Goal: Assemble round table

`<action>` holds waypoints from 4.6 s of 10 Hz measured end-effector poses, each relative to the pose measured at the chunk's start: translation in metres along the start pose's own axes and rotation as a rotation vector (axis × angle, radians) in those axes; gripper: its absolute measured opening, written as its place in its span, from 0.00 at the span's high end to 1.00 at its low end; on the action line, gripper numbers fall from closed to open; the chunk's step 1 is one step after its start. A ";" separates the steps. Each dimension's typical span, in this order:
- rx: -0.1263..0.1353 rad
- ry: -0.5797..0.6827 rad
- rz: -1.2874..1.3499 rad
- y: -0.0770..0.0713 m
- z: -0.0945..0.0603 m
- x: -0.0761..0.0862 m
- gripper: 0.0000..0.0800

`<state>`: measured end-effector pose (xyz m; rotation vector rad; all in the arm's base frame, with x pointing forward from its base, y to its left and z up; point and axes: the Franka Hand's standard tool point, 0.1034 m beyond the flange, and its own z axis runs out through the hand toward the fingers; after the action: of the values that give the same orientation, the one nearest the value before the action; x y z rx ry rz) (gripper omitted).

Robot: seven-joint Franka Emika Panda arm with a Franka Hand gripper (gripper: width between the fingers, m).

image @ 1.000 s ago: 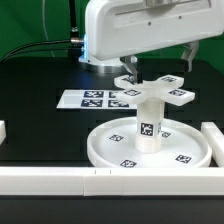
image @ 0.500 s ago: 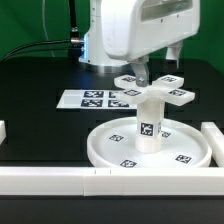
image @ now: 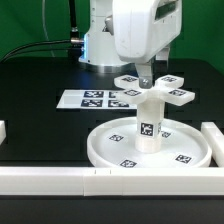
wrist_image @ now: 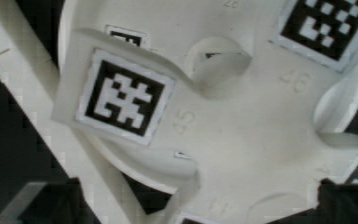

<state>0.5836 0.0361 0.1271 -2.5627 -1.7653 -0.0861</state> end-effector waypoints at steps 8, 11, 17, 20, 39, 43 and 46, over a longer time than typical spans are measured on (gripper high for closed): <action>-0.007 -0.038 -0.304 -0.012 0.015 -0.006 0.19; -0.002 -0.040 -0.289 -0.013 0.018 -0.007 0.19; 0.005 -0.042 -0.284 -0.014 0.022 -0.008 0.45; 0.005 -0.042 -0.284 -0.014 0.022 -0.008 0.45; 0.016 -0.017 1.105 -0.018 0.025 -0.007 0.45; 0.030 -0.011 1.405 -0.018 0.024 -0.008 0.45; 0.041 -0.009 1.640 -0.019 0.025 -0.008 0.45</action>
Offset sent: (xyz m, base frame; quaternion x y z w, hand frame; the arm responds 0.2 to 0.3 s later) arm -0.0141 0.0096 -0.0048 -0.0243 0.0156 -0.2304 0.9727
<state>0.5634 0.0367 0.1016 -2.9843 0.6566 0.0156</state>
